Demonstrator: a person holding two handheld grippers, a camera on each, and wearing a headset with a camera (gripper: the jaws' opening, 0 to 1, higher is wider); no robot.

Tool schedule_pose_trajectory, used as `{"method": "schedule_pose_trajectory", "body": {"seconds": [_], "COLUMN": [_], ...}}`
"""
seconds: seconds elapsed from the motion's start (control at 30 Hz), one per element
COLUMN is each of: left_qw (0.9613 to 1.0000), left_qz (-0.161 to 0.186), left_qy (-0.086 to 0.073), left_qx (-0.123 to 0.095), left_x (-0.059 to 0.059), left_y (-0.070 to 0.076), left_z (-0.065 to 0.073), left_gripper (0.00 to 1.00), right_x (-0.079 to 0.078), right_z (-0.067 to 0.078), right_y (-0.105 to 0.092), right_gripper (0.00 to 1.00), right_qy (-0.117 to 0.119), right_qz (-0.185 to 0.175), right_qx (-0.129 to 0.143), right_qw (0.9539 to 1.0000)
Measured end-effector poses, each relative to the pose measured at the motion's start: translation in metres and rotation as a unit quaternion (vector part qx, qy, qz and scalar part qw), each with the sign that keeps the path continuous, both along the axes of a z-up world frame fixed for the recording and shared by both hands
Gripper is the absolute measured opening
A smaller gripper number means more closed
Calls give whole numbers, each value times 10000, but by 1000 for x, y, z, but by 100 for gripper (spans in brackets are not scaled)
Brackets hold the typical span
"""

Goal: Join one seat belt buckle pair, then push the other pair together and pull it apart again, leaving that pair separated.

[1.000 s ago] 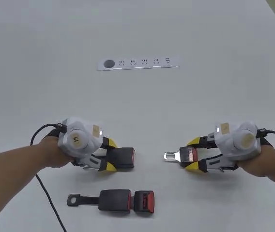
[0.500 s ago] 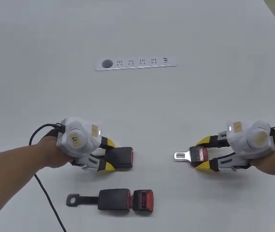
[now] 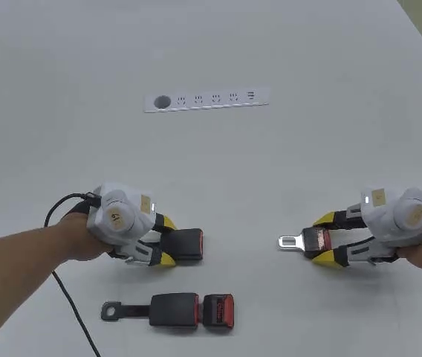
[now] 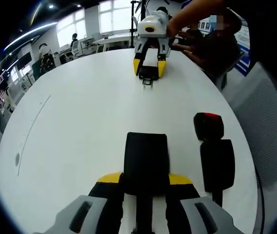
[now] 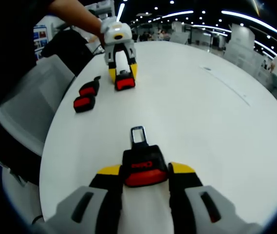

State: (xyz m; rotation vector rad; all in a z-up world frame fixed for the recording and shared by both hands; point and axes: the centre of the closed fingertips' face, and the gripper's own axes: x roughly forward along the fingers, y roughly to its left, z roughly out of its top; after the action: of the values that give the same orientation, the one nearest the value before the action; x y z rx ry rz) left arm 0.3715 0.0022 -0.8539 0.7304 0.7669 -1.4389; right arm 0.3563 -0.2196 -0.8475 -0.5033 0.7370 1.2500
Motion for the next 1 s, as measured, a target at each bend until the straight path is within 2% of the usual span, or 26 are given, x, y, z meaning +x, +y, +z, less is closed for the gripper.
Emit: {"method": "schedule_pose_trajectory", "body": {"seconds": [0.23, 0.27, 0.3, 0.33, 0.4, 0.47, 0.5, 0.53, 0.57, 0.63, 0.67, 0.7, 0.73, 0.77, 0.8, 0.83, 0.87, 0.9, 0.93, 0.97, 1.0], "left_qw": [9999, 9997, 9996, 9995, 9997, 9974, 9956, 9941, 9912, 9869, 9830, 9789, 9730, 9700, 9643, 9596, 9542, 9445, 9421, 9353, 9271], "left_qz": [26, 8, 16, 43, 233, 713, 908, 1034, 1256, 1511, 1700, 1882, 2108, 2230, 2437, 2586, 2739, 3013, 3078, 3238, 3432], "left_qy": [27, 50, 86, 107, 70, 30, -54, -73, -77, -243, -335, -275, -278, -367, -429, -429, -425, -421, -423, -475, -457], "left_qx": [161, 233, 255, 289, 74, -111, -222, -314, -410, -509, -610, -742, -896, -900, -942, -1024, -1123, -1238, -1266, -1347, -1436], "left_x": [1, -1, -2, -2, 1, 11, 17, 19, 21, 28, 31, 31, 32, 34, 36, 36, 37, 37, 37, 36, 34], "left_y": [-1, -1, -2, -2, -7, -7, -7, -7, -6, -2, 1, 1, 2, 6, 11, 14, 16, 21, 23, 28, 33], "left_z": [-2, -2, -1, 0, 10, 20, 26, 31, 37, 44, 50, 55, 62, 65, 69, 72, 76, 82, 83, 87, 91], "left_gripper": [34, 36, 38, 41, 46, 52, 56, 60, 64, 68, 71, 73, 77, 79, 80, 82, 83, 84, 85, 87, 89], "right_x": [1, 2, 2, 5, 13, 17, 18, 21, 24, 27, 29, 31, 30, 30, 31, 34, 36, 36, 35, 34, 33], "right_z": [-1, 0, 0, 5, 15, 21, 24, 27, 29, 31, 34, 37, 38, 41, 43, 48, 51, 55, 57, 58, 61], "right_y": [-2, -2, -3, 1, 1, 2, 3, 4, 2, 3, 4, 4, 5, 7, 8, 9, 10, 12, 14, 15, 19], "right_gripper": [40, 43, 50, 55, 57, 61, 67, 70, 72, 74, 76, 78, 79, 81, 83, 84, 86, 87, 88, 90, 92], "right_qy": [65, 80, 134, 114, -60, -115, -107, -132, -227, -273, -348, -492, -475, -423, -457, -621, -688, -715, -750, -789, -834], "right_qz": [-62, -195, -365, -508, -778, -1016, -1148, -1302, -1455, -1723, -1802, -1901, -2010, -2174, -2244, -2403, -2485, -2616, -2669, -2710, -2805], "right_qx": [-93, -112, -137, 22, 163, 276, 365, 416, 443, 565, 595, 621, 662, 724, 741, 807, 870, 916, 912, 924, 975], "right_qw": [9999, 9997, 9992, 9986, 9968, 9944, 9927, 9905, 9881, 9830, 9812, 9786, 9762, 9725, 9706, 9653, 9623, 9581, 9565, 9549, 9512]}}
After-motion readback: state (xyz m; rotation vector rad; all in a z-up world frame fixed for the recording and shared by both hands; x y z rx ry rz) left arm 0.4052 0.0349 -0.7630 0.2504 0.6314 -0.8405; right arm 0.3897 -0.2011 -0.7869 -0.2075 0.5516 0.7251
